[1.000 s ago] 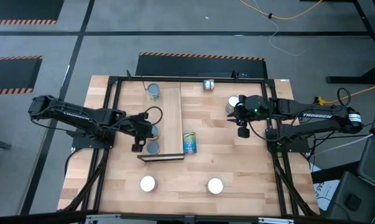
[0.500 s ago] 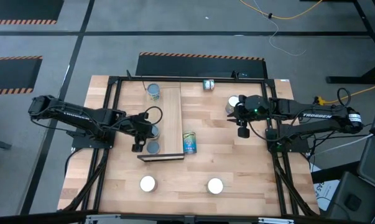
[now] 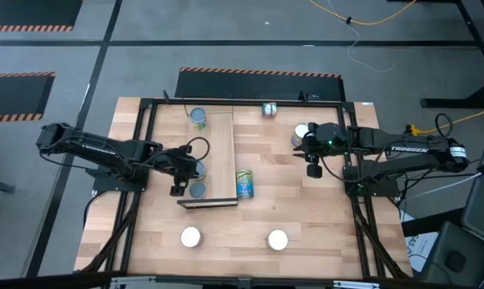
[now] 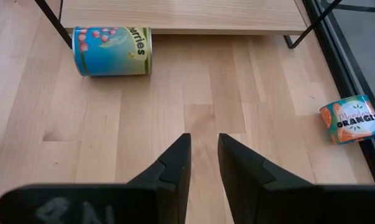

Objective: Pick and place cans onto a shelf
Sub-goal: Put the small canned oranges on the shelf

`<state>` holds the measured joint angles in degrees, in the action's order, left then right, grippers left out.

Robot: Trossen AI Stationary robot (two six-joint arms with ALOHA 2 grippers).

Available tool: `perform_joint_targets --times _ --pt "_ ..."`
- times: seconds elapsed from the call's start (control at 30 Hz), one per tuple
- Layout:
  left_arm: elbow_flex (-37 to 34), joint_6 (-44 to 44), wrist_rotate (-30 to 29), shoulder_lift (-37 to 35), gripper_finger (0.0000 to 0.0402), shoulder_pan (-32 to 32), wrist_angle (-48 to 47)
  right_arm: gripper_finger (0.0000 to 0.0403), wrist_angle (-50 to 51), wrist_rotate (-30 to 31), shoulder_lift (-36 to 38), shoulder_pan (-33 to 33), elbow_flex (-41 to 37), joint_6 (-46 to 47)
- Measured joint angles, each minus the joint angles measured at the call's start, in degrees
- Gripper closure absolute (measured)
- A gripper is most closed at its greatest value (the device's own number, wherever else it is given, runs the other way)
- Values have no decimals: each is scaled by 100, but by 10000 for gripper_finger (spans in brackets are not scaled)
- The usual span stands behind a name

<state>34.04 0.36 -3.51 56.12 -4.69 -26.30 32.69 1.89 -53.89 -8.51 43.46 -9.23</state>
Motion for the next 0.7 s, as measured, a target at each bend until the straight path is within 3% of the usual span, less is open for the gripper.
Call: perform_joint_targets --times 0.33,0.53,0.7 --pt "-2 -7 -10 -581 365 0 41 318 -4 0 0 0 0 -1" --pt "-2 55 -369 -1005 363 0 27 318 -31 0 1 1 0 4" --pt "-2 297 -475 -1243 363 0 54 297 -188 104 0 2 -2 36"
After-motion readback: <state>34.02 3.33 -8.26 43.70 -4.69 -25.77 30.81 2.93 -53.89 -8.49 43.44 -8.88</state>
